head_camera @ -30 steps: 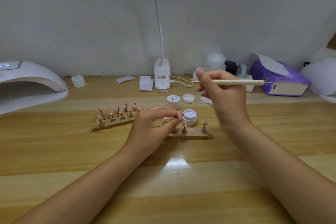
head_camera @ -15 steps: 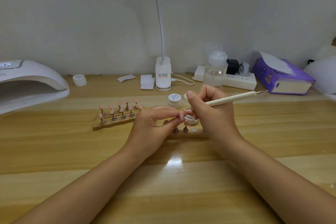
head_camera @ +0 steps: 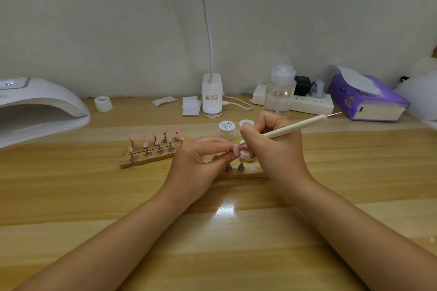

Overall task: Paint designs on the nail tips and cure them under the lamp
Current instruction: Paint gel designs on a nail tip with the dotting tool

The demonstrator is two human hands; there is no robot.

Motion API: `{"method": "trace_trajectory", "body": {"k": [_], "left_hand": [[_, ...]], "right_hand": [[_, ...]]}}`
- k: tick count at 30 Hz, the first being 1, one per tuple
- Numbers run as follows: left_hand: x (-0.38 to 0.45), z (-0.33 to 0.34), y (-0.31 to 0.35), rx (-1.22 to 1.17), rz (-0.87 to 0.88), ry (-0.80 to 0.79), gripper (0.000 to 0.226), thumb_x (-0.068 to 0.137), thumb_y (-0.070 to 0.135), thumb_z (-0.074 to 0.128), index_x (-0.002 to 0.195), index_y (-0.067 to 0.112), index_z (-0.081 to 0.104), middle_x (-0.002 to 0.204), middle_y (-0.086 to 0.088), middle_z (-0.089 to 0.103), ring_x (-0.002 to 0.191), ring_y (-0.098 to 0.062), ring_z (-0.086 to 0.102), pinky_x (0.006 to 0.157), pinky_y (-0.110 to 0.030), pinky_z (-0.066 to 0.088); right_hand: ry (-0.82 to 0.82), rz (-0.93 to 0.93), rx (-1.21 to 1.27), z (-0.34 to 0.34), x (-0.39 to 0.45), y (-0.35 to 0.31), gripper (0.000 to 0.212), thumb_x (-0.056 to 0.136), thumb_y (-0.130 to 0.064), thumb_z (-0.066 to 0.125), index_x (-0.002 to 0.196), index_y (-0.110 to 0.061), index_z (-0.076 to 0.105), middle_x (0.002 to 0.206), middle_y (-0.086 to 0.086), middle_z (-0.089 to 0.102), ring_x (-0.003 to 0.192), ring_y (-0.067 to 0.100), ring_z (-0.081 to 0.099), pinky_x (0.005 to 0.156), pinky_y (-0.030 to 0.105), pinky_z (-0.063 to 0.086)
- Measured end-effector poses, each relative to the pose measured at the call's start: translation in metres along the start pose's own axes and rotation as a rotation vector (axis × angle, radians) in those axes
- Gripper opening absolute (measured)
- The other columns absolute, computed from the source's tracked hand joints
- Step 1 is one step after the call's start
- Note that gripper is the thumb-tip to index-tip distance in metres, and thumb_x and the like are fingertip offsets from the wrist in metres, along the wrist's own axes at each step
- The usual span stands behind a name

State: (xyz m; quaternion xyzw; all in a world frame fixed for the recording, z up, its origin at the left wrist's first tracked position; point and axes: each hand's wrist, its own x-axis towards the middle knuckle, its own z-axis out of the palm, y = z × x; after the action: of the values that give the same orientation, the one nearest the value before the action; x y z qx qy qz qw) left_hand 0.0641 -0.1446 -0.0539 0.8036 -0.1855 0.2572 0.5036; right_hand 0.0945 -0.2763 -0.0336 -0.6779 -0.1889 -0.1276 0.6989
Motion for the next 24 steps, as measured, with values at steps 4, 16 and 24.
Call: {"method": "trace_trajectory", "body": {"k": [4, 16, 24], "left_hand": [[-0.0001, 0.0002, 0.0003, -0.012, -0.008, 0.003, 0.026, 0.074, 0.02, 0.064, 0.099, 0.014, 0.068, 0.084, 0.009, 0.07, 0.081, -0.008, 0.065, 0.079, -0.028, 0.051], [-0.0004, 0.0007, -0.0004, -0.004, 0.001, 0.003, 0.024, 0.074, 0.016, 0.065, 0.098, 0.013, 0.068, 0.084, 0.011, 0.069, 0.081, -0.006, 0.065, 0.079, -0.022, 0.05], [-0.0001, 0.0009, -0.0019, 0.004, -0.004, 0.007, 0.015, 0.075, 0.006, 0.068, 0.089, 0.008, 0.073, 0.082, 0.008, 0.069, 0.08, -0.008, 0.065, 0.079, -0.025, 0.051]], "right_hand": [[-0.001, -0.004, -0.01, 0.0003, 0.0004, 0.0005, 0.035, 0.078, -0.008, 0.064, 0.05, -0.013, 0.044, 0.043, -0.006, 0.046, 0.046, 0.01, 0.056, 0.047, 0.024, 0.048], [-0.001, 0.008, 0.019, 0.0006, -0.0003, -0.0008, 0.035, 0.078, -0.006, 0.063, 0.05, -0.013, 0.042, 0.042, -0.003, 0.047, 0.044, 0.011, 0.056, 0.045, 0.02, 0.045], [0.0, 0.0, -0.011, 0.0009, -0.0002, -0.001, 0.035, 0.079, -0.005, 0.063, 0.05, -0.01, 0.043, 0.042, -0.004, 0.047, 0.044, 0.011, 0.054, 0.046, 0.021, 0.046]]}}
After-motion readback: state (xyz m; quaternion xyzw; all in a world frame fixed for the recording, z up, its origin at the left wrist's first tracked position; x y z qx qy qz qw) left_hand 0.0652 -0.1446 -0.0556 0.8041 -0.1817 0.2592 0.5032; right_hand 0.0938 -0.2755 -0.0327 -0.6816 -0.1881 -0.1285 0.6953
